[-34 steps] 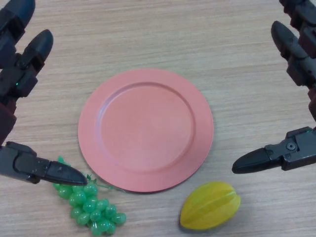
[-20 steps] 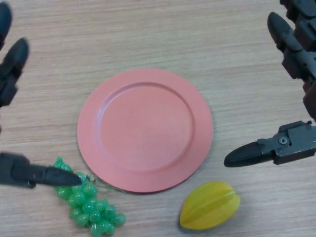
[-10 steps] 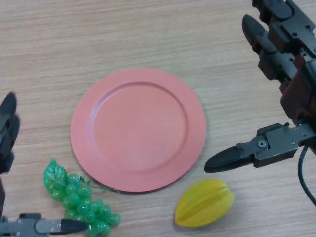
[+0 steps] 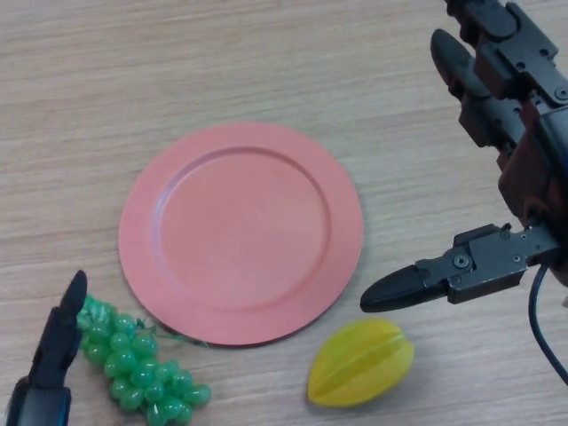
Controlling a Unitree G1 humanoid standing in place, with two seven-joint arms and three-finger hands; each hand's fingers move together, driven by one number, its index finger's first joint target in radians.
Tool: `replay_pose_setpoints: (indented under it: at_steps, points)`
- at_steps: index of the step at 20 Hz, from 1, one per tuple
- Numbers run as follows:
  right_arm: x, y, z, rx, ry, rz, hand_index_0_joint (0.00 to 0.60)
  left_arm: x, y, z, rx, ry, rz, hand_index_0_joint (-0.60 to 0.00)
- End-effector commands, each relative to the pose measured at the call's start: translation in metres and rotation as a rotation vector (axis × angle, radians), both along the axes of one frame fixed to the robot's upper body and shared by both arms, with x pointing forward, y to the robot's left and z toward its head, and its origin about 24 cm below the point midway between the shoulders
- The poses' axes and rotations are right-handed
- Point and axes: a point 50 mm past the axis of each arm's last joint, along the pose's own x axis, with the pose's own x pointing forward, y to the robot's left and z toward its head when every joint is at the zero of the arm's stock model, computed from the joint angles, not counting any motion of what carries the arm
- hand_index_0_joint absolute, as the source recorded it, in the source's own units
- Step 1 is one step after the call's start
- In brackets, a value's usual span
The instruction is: Pick up the green grapes and place it on the plate
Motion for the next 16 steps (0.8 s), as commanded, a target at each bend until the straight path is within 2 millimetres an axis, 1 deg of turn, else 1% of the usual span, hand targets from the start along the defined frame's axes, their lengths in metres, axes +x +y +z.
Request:
replay_pose_setpoints:
  at_steps: [1,2,4,8,11,13,15,16]
  points:
    - [-0.013,-0.006,0.023,0.029,-0.202,-0.020,0.000,0.000,0.005,0.017,0.075,-0.159,0.031,0.000]
    - [-0.013,-0.007,0.023,0.029,-0.204,-0.022,0.000,0.002,0.003,0.011,0.100,-0.136,0.036,0.000]
    - [-0.013,-0.008,0.023,0.026,-0.203,-0.024,0.000,0.007,0.002,0.006,0.115,-0.114,0.053,0.000]
    - [-0.014,-0.010,0.022,0.025,-0.200,-0.029,0.000,0.010,-0.002,-0.004,0.110,-0.061,0.056,0.000]
    - [-0.014,-0.011,0.022,0.027,-0.198,-0.030,0.000,0.013,-0.004,-0.006,0.045,-0.053,0.081,0.000]
    - [-0.014,-0.012,0.022,0.030,-0.193,-0.032,0.000,0.015,-0.003,-0.009,0.081,-0.047,0.098,0.000]
    - [-0.014,-0.013,0.022,0.030,-0.192,-0.033,0.000,0.013,-0.002,-0.011,0.060,-0.048,0.077,0.000]
    - [-0.014,-0.013,0.022,0.030,-0.191,-0.033,0.000,0.014,-0.002,-0.011,0.036,-0.044,0.072,-0.101]
